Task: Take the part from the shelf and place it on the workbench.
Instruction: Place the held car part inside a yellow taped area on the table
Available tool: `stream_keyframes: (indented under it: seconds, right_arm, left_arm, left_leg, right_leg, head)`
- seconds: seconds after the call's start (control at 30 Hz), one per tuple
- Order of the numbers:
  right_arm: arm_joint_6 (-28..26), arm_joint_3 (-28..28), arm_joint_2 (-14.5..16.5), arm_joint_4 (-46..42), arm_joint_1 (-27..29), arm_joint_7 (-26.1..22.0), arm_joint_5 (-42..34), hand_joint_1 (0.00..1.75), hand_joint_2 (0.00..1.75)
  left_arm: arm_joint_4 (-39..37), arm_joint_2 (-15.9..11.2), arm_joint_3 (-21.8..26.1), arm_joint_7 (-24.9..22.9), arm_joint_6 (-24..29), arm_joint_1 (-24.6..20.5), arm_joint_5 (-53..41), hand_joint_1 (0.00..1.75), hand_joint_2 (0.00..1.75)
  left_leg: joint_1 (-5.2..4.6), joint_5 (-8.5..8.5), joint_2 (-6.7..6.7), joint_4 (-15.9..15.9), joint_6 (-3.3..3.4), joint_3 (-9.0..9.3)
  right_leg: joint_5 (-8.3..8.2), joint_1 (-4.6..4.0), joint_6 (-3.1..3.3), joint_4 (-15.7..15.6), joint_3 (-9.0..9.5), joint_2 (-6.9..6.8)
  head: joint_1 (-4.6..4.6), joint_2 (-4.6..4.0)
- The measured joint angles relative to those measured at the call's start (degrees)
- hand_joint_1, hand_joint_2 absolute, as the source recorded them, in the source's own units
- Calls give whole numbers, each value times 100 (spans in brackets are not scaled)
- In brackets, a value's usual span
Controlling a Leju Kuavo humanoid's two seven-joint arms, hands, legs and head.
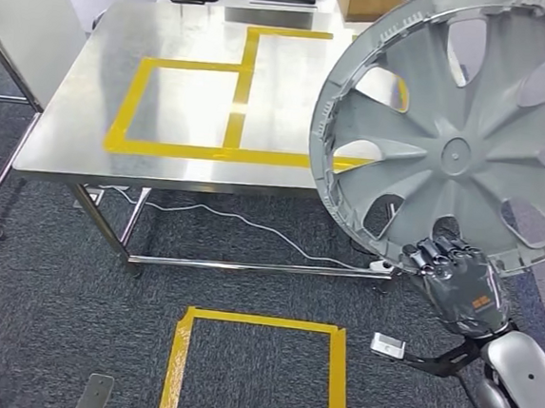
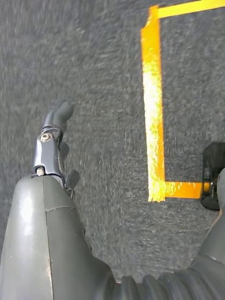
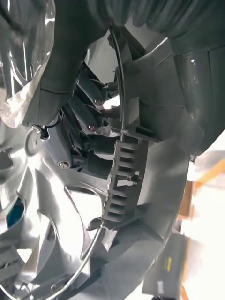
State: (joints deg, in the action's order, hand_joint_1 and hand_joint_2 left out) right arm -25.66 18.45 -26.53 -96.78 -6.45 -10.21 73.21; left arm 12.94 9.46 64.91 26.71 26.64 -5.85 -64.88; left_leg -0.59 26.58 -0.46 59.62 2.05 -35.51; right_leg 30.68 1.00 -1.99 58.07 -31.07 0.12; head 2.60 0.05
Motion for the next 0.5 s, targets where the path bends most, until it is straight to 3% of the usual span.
stream_keyframes:
  seconds: [0.07, 0.1, 0.2, 0.23, 0.27, 0.3, 0.37, 0.43, 0.5]
  right_arm:
    - [1, -3, -8, -12, -1, -1, -1, 175, 175]
    - [1, -5, -11, -16, -14, 2, -2, 175, 175]
    - [3, -5, -16, -16, -13, 4, -2, 175, 175]
    - [3, -4, -17, -15, 12, 3, -2, 175, 175]
    - [4, -3, -17, -15, 34, 2, -2, 175, 175]
    - [4, -4, -19, -16, 47, 2, -2, 175, 175]
    - [4, -4, -22, -13, 53, 4, -3, 175, 175]
    - [5, -5, -27, -15, 53, 4, -2, 175, 175]
    - [16, -4, -31, -20, 59, 1, -2, 175, 175]
  left_arm:
    - [0, 5, -2, 0, 2, 8, 2, 0, 175]
    - [0, 7, -3, 0, 4, 7, 1, 0, 175]
    - [0, 11, -3, -3, 8, -2, -1, 0, 175]
    - [0, 15, -3, -5, 7, 2, -2, 0, 175]
    - [0, 19, -3, -9, 7, 8, -2, 0, 175]
    - [0, 20, -3, -13, 7, 13, -2, 0, 175]
    - [0, 18, -2, -25, 7, 13, -2, 0, 175]
    - [-1, 13, -2, -44, 7, 3, -2, 0, 175]
    - [-1, 12, -2, -56, 6, -4, -2, 0, 175]
  left_leg:
    - [34, 10, -8, -101, 23, 89]
    - [54, 15, -9, -145, 40, 142]
    - [65, 84, -10, -164, 81, 232]
    - [67, 120, -12, -162, 80, 268]
    - [71, 161, -15, -158, 72, 315]
    - [79, 209, -19, -151, 58, 372]
    - [80, 318, -26, -127, 3, 469]
    - [63, 386, -30, -97, -59, 485]
    - [53, 414, -25, -103, -106, 487]
  right_leg:
    - [76, -2, -55, 75, -27, -11]
    - [170, -1, -76, 269, -126, -13]
    - [497, 13, -123, 1338, -791, -11]
    - [468, 17, -139, 1535, -962, -12]
    - [309, 23, -152, 1497, -1020, -14]
    - [50, 33, -162, 1240, -966, -18]
    - [-384, 40, -182, 543, -684, -25]
    - [-418, 26, -128, 184, -492, -22]
    - [-330, 19, -27, 128, -455, -7]
  head:
    - [-22, 0]
    - [-35, 0]
    - [-65, -1]
    - [-68, -1]
    - [-70, -1]
    - [-73, -1]
    - [-81, -1]
    - [-97, -1]
    - [-90, 0]
